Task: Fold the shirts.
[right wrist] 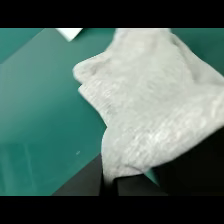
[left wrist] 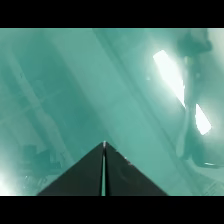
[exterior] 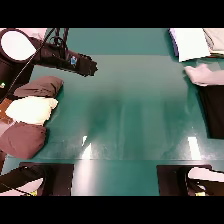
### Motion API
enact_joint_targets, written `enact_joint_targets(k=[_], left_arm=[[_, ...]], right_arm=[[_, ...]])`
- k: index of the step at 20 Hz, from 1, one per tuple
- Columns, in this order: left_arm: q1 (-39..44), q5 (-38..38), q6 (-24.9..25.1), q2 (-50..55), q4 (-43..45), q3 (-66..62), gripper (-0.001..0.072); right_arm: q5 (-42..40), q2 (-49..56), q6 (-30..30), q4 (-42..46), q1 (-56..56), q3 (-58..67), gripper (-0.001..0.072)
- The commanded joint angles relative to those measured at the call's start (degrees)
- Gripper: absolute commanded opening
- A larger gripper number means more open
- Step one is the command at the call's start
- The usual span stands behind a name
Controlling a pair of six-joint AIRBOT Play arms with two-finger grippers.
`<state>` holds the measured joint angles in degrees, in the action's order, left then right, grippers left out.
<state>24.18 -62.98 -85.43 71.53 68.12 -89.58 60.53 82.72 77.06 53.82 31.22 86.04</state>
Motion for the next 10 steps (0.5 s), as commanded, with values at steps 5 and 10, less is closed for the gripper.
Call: enact_joint_targets(k=[5, 10], left_arm=[[0.13, 0.76, -0.17, 0.02, -0.04, 0.0, 0.0022], [0.13, 0.66, -0.13, 0.02, -0.02, 0.0, 0.0022]], right_arm=[[-8.07, -0.33, -2.73, -8.79, 3.74, 2.03, 0.0015], [1.27, -0.35, -2.54, -6.62, 3.8, 12.26, 0.0015]])
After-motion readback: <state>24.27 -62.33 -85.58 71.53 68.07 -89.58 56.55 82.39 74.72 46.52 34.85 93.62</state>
